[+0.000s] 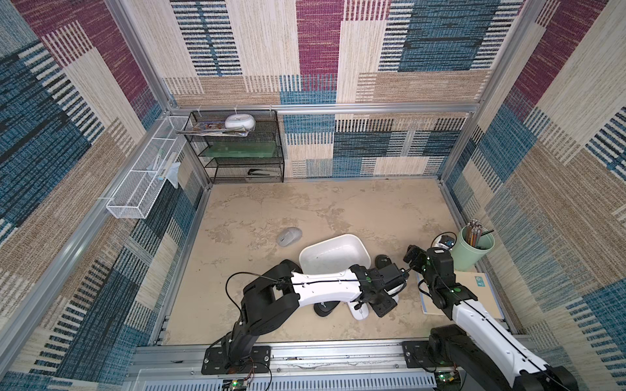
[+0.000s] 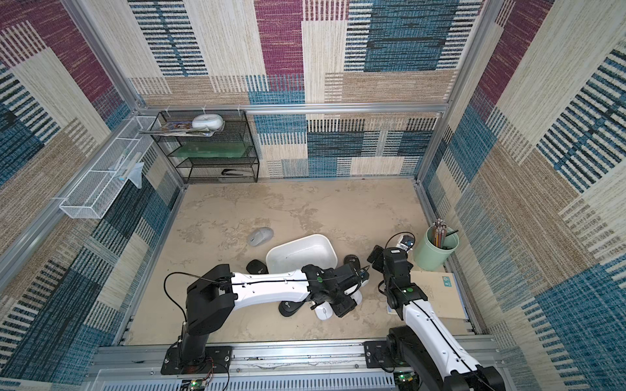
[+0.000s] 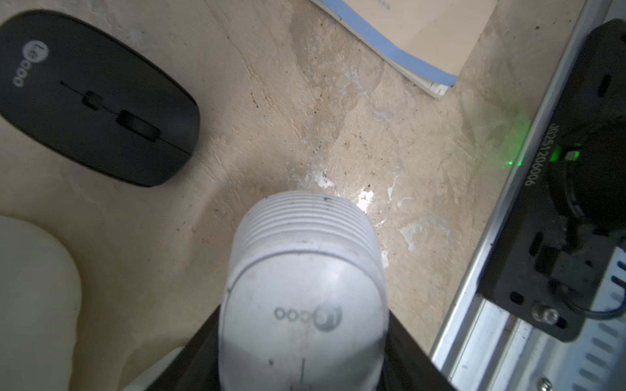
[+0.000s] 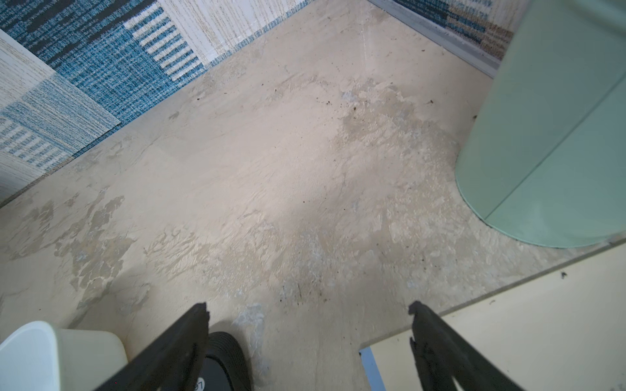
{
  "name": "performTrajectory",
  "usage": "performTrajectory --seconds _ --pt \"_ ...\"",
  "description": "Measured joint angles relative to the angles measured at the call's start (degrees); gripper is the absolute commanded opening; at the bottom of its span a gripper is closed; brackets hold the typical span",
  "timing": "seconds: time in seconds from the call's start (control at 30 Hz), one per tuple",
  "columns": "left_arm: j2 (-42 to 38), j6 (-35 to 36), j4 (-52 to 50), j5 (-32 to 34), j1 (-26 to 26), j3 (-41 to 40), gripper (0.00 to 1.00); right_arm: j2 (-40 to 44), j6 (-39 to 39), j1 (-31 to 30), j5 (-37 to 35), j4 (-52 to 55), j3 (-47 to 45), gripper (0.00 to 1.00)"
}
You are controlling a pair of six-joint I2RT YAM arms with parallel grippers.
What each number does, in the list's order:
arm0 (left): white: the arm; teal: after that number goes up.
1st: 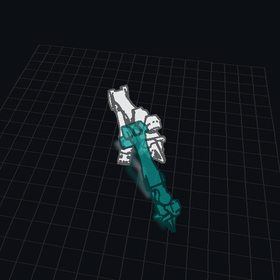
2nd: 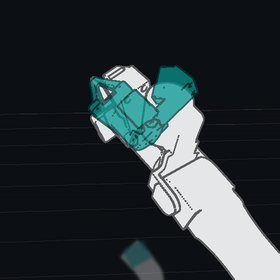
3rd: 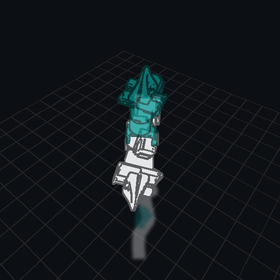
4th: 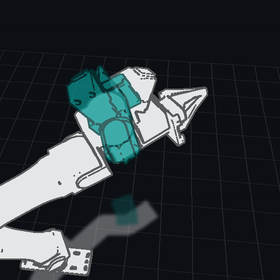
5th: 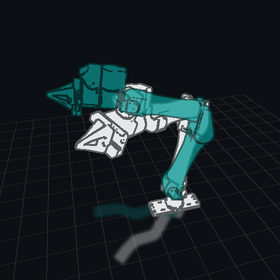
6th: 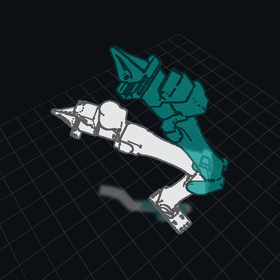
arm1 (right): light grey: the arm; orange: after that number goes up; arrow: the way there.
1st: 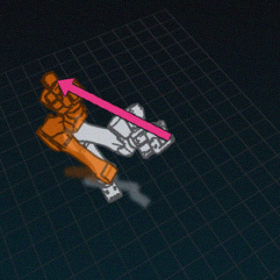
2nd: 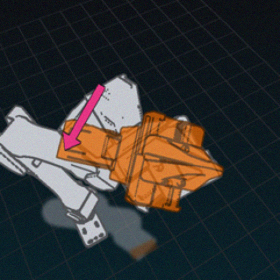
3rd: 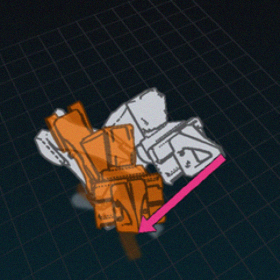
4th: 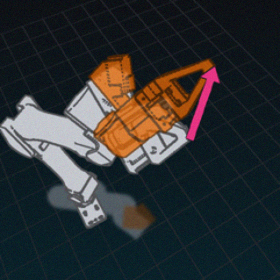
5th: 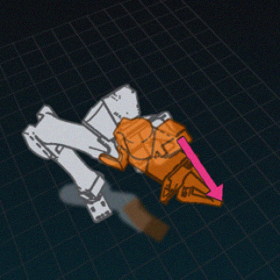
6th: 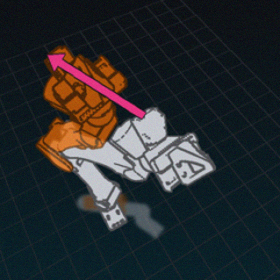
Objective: Take out the mouse from the storage box
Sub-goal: Place the mouse at the center of the board.
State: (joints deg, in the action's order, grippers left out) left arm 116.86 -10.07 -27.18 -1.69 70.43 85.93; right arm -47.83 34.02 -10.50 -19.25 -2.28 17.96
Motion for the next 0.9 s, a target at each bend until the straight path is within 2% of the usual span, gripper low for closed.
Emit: performTrajectory --seconds 0.2,0.53,0.7,0.9 --pt "2.3 -0.1 0.1 0.4 -0.1 1.2 0.63 0.7 0.3 0.1 0.4 0.2 -0.4 0.95" --pt "2.6 -0.4 0.5 1.2 -0.1 1.0 0.87 1.4 0.4 0.2 1.0 0.2 -0.9 0.95" --pt "-1.9 -0.8 2.0 3.1 -0.2 -2.5 0.91 1.9 0.4 0.2 1.3 0.2 -1.1 0.95" --pt "-11.9 -1.4 5.4 7.6 -0.4 -9.0 0.96 2.3 0.3 0.2 1.5 0.2 -1.2 0.95"
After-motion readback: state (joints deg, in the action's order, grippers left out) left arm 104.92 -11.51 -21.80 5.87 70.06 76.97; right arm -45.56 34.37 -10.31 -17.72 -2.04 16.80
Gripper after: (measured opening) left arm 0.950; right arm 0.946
